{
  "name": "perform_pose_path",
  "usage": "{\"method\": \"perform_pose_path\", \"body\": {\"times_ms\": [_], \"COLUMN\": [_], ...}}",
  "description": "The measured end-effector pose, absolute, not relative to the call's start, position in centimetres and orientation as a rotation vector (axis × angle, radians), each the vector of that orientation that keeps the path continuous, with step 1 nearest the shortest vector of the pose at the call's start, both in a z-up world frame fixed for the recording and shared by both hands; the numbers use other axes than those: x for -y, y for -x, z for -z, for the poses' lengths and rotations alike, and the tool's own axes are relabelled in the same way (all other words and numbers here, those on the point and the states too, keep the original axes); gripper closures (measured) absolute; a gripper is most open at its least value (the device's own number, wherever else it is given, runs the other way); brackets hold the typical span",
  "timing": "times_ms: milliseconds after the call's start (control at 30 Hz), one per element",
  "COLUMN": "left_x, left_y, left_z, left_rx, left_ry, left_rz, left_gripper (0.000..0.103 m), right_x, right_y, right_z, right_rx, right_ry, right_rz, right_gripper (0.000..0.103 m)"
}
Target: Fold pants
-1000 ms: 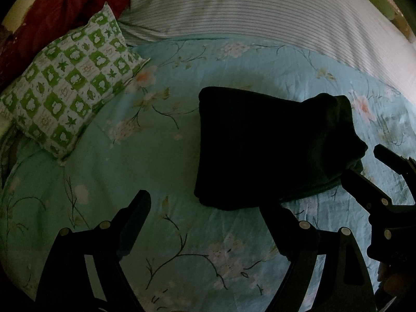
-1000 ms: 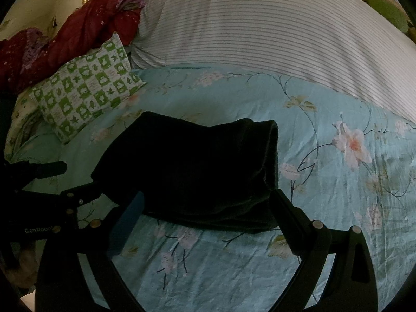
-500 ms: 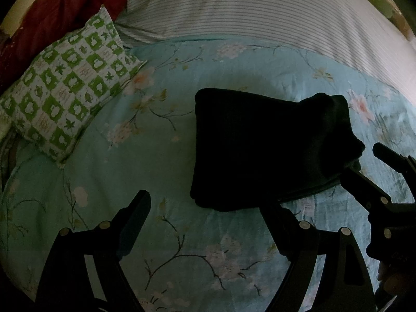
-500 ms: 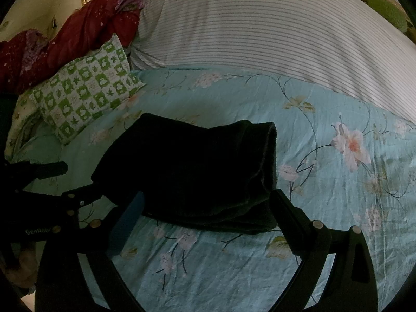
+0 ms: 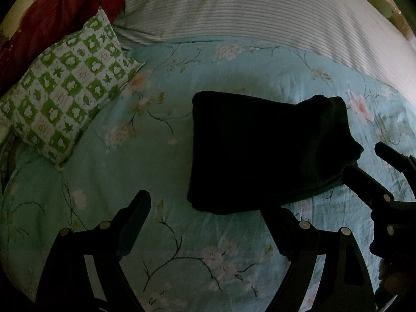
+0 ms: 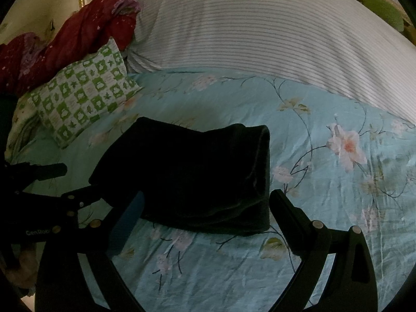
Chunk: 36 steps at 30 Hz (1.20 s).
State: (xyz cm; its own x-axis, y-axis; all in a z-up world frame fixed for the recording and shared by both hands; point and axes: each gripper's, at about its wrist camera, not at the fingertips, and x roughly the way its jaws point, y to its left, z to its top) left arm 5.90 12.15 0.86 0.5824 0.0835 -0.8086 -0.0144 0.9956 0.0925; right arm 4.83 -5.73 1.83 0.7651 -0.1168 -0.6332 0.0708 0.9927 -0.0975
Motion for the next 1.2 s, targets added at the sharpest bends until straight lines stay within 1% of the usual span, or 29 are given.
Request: {"method": "perform_pose_path", "body": {"times_ms": [767, 1200], "left_x": [-11.8, -11.5], "left_y": [-6.4, -7.2], "left_z": [-1.3, -2.6], "left_rx": [-0.951, -0.939], "left_ry": [-0.077, -0.088], "left_rz": [-0.048, -0.054], "left_gripper": [0.017, 0.017], "right_x": [6.8, 6.8], "right_y": [-5.1, -4.7], "right_z": [-3.1, -3.5], "right_rx": [-0.668, -0.659], "right_ry": [0.047, 0.032], "right_rz": [0.114, 0.111], "right_gripper": [0.006, 0.006]}}
